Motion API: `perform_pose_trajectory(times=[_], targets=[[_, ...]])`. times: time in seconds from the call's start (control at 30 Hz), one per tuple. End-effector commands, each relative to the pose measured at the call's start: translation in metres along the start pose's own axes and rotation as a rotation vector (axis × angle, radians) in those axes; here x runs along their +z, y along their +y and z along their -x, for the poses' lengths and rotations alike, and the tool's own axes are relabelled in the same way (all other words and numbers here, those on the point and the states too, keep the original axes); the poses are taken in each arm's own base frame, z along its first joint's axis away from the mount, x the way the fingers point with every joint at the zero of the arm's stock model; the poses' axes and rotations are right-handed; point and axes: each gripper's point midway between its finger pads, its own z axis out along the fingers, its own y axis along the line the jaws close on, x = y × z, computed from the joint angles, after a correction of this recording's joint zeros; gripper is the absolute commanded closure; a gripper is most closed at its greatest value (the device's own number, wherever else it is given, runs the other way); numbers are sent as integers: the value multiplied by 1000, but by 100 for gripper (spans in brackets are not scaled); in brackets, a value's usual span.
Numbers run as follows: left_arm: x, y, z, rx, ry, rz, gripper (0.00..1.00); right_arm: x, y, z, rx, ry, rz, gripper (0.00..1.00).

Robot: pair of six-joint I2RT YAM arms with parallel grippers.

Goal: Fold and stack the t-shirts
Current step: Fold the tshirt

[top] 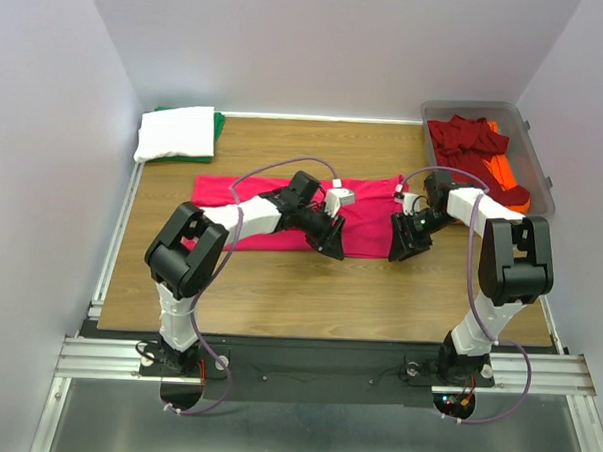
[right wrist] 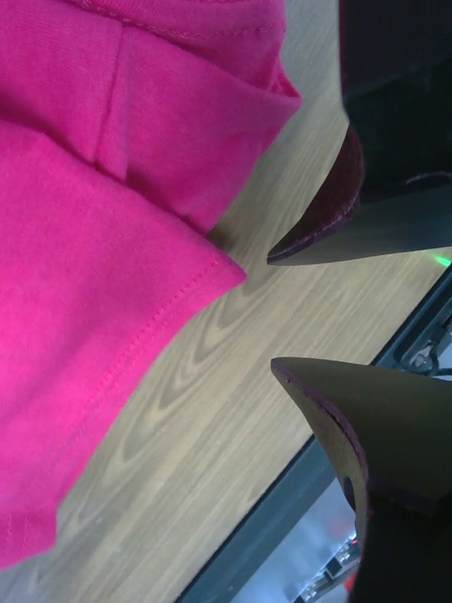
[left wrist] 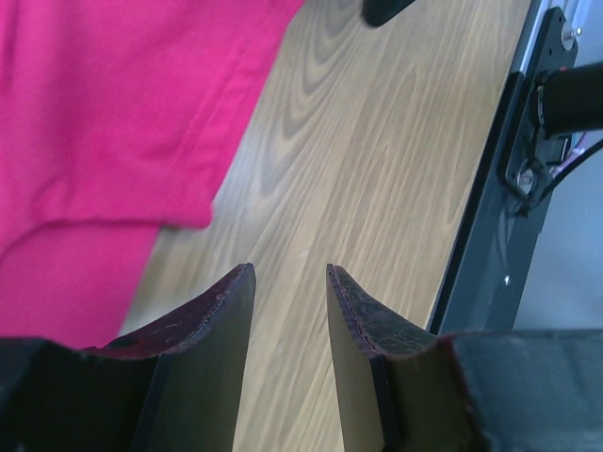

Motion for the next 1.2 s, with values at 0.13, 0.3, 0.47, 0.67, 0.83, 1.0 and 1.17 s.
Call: perform_pose_trajectory(times=[0.13, 0.3, 0.47, 0.67, 0.83, 1.0, 1.17], targets=[[33, 8, 3, -87, -7, 31, 52, 10, -8, 10, 12, -78, -28, 52], [38, 16, -4, -102, 9, 51, 52, 17, -12, 8, 31, -80, -25, 54], [41, 19, -6, -102, 23, 56, 51, 19, -12, 9, 37, -92, -21, 57], [44, 21, -1, -102, 22, 59, 51, 15, -9, 22, 32, -125, -18, 54], [46, 23, 5, -102, 15, 57, 51, 17, -12, 25, 38, -122, -16, 65], [47, 27, 5, -111, 23, 77, 59, 18, -11, 26, 41, -123, -9, 78], [42, 32, -3, -146, 46, 85, 59, 18, -13, 26, 53, -118, -20, 69]])
